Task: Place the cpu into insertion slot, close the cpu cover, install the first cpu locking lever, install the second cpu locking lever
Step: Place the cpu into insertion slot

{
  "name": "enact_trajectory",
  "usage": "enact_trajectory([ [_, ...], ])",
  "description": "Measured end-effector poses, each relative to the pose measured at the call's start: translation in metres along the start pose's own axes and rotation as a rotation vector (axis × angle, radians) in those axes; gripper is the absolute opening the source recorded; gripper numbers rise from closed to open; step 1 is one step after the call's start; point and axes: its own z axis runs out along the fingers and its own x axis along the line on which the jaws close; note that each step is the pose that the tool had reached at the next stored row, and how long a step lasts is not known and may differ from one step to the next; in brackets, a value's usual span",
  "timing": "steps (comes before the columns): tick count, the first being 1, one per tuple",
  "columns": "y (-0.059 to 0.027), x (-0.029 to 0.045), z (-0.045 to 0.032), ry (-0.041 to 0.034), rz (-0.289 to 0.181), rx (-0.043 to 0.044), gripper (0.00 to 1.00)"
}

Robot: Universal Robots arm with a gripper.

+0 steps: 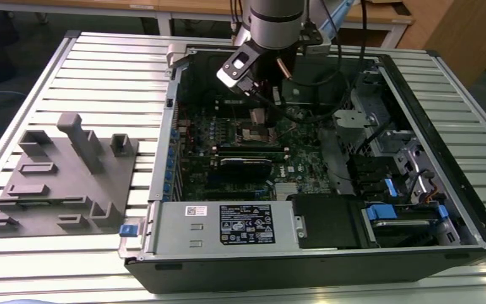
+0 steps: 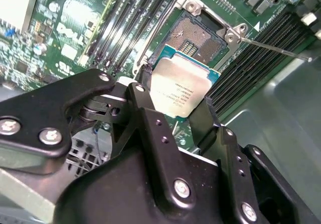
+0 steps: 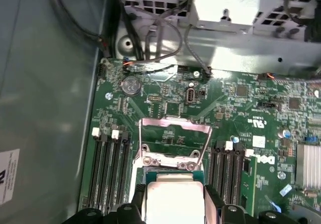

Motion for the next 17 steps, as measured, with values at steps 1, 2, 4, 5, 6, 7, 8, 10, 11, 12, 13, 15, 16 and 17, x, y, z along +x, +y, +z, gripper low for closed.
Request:
enact_trajectory([
  [1,0.0000,0.0000,0.0001,-0.0018,0.019,-0.0001,0.54],
  [2,0.0000,0.0000,0.0003,-0.0035,0.037,-0.0001,0.54],
  [4,0.0000,0.0000,0.0006,-0.0069,0.073,-0.0002,0.54],
  [5,-0.0001,0.0000,0.0007,-0.0086,0.091,-0.0003,0.54],
  [6,-0.0001,0.0000,0.0009,-0.0103,0.109,-0.0004,0.54],
  [7,-0.0001,-0.0001,0.0009,-0.0111,0.118,-0.0004,0.54],
  [8,-0.0001,-0.0001,0.0009,-0.0112,0.119,-0.0004,0.54],
  [10,-0.0001,-0.0001,0.0009,-0.0113,0.119,-0.0005,0.54],
  [11,-0.0001,0.0000,0.0009,-0.0112,0.119,-0.0005,0.54],
  [12,-0.0001,0.0000,0.0009,-0.0112,0.119,-0.0005,0.54],
  [13,-0.0001,0.0000,0.0010,-0.0105,0.115,-0.0005,0.54],
  [15,-0.0002,0.0000,0.0012,-0.0068,0.097,-0.0006,0.54],
  [16,-0.0002,0.0000,0.0013,-0.0047,0.087,-0.0005,0.54],
  [17,-0.0002,0.0000,0.0014,-0.0026,0.077,-0.0005,0.54],
])
